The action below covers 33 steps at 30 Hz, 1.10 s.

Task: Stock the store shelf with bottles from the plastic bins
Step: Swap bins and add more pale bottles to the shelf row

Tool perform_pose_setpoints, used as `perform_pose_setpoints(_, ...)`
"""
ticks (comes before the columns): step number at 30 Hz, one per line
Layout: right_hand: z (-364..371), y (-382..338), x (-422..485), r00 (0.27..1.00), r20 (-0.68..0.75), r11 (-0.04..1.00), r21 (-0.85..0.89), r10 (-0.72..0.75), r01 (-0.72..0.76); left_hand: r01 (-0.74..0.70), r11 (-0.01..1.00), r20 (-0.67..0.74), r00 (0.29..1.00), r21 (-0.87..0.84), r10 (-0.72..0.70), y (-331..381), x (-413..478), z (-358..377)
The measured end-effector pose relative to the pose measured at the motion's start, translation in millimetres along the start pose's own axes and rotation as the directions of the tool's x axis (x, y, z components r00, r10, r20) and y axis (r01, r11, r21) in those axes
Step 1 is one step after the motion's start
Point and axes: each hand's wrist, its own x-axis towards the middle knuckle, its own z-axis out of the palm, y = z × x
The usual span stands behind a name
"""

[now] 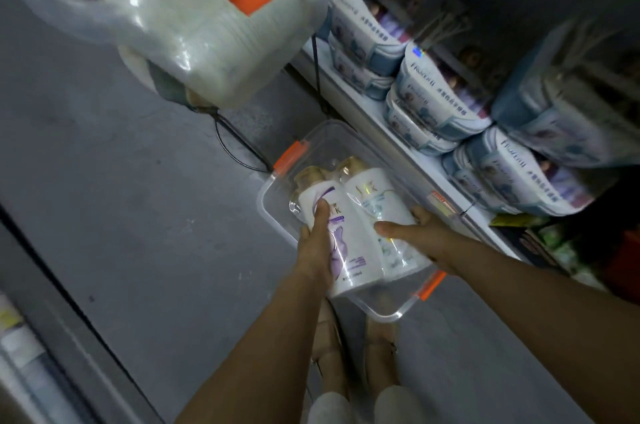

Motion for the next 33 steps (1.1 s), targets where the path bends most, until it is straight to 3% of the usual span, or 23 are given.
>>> perform_pose_setpoints(15, -5.9, -117.8, -207.8, 0.986, -0.031, 0.986, -0.048, -0.164, 0.163, -0.080, 0.997, 0.197, 0.977, -0.010, 0.081, 92.7, -216.5, 17.7)
perform_pose_setpoints(22, -8.9, -163.8, -305.8, 0.962, -0.025, 0.963, -0.016, -0.271, 0.270, -0.212, 0.977, 0.316, 0.929, 0.032, 0.192, 145.3, -331.7, 22.1)
perform_pose_setpoints(29, 0.8, -203.8, -390.3, 0.914, -0.079, 0.905, 0.133, -0.398, 0.405, -0.271, 0.957, 0.468, 0.862, 0.099, 0.196, 192.1, -434.5, 32.8)
perform_pose_setpoints(33, 2.2, -223.4, -438.2, 0.851, -0.172, 0.842, 0.143, -0.496, 0.520, -0.314, 0.947, 0.484, 0.841, 0.072, 0.243, 209.1, -473.5, 41.8)
